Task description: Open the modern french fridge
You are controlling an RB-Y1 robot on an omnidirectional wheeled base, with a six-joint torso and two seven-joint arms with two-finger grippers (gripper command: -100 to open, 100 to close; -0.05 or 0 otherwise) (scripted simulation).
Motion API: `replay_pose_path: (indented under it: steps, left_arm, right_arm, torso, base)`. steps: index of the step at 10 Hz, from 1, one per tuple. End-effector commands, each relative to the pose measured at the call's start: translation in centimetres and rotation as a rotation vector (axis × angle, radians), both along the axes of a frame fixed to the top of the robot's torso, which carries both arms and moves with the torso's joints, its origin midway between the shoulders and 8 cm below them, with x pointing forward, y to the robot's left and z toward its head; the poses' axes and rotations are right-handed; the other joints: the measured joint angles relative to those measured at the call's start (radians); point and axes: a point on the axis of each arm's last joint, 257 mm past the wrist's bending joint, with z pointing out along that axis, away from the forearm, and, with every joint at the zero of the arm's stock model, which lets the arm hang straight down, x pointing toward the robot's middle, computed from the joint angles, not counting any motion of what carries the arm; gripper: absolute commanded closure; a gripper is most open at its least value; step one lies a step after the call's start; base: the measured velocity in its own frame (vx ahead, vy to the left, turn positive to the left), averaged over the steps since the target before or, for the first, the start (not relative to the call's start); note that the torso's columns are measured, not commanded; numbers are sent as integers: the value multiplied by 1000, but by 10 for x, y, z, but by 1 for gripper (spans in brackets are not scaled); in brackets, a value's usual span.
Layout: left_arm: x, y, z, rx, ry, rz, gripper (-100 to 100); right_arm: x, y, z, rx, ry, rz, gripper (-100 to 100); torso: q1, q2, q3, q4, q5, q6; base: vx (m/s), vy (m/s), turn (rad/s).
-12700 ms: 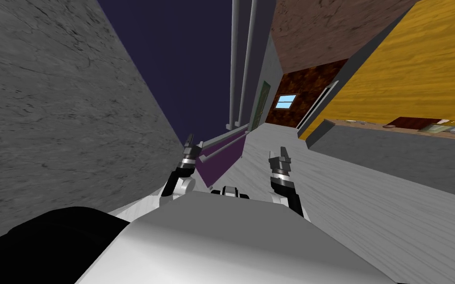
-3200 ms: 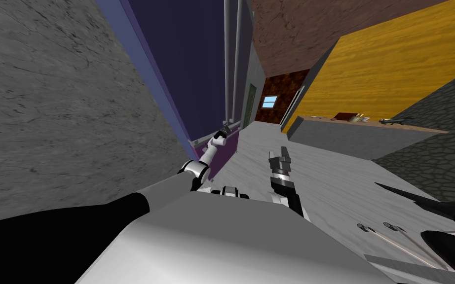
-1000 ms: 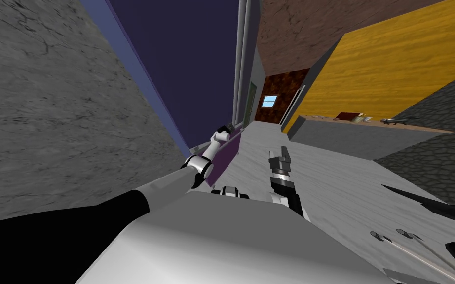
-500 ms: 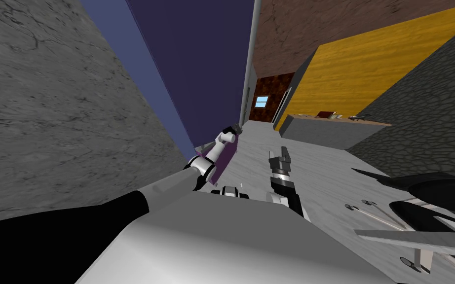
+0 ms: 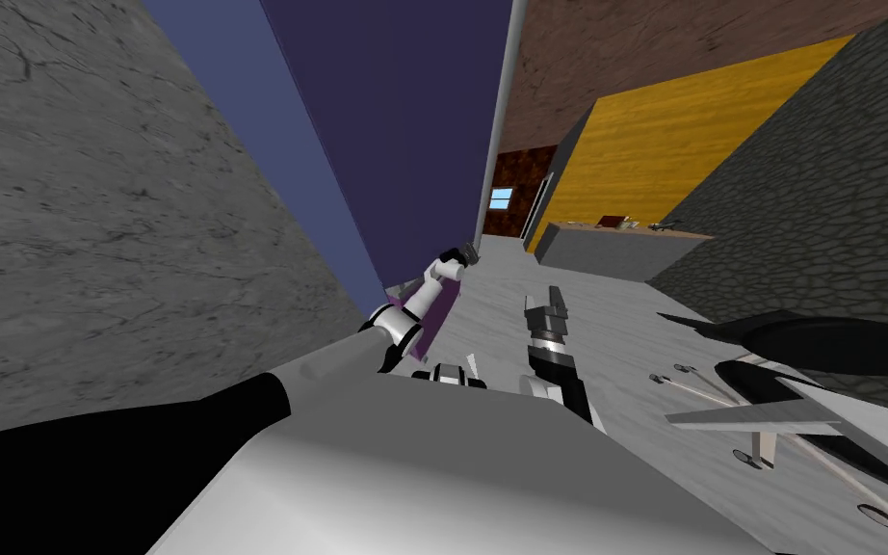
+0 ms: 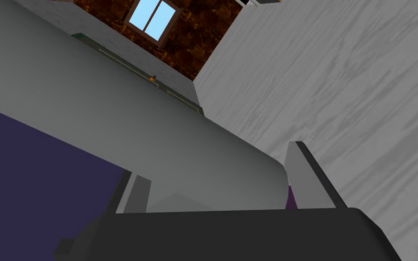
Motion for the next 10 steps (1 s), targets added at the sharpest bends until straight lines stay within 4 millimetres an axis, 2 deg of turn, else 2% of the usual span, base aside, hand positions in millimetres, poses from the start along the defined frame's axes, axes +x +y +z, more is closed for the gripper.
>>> replay_pose_path:
  steps: [1,5,6,7,9,10]
  left_arm:
    - [-18,-26,4,-4,-9,-57,100]
    - [-47,-65,6,-4,-12,-143,100]
    - [-40,-57,2,-2,-5,-127,100]
    - [-57,-78,1,-3,-2,-177,100]
    - [-72,-94,4,-4,-7,-219,100]
    - [-72,-94,4,-4,-7,-219,100]
  right_arm:
    - [0,0,0,0,0,0,0]
    - [0,0,0,0,0,0,0]
    - [0,0,0,0,0,0,0]
    - [0,0,0,0,0,0,0]
    - [0,0,0,0,0,0,0]
    - [0,0,0,0,0,0,0]
  torso:
    - [-1,2,1,0,0,0]
    - [-2,2,2,1,0,0]
    - [-1,2,2,1,0,-1]
    - [-3,-3,-1,1,0,-5]
    - [1,-1,0,0,0,2]
    - [-1,2,1,0,0,1]
  base:
    - [-93,153,-179]
    - [-118,161,-207]
    - [-61,65,-75]
    - [-48,138,-196]
    - [-94,206,-248]
    - [-58,131,-108]
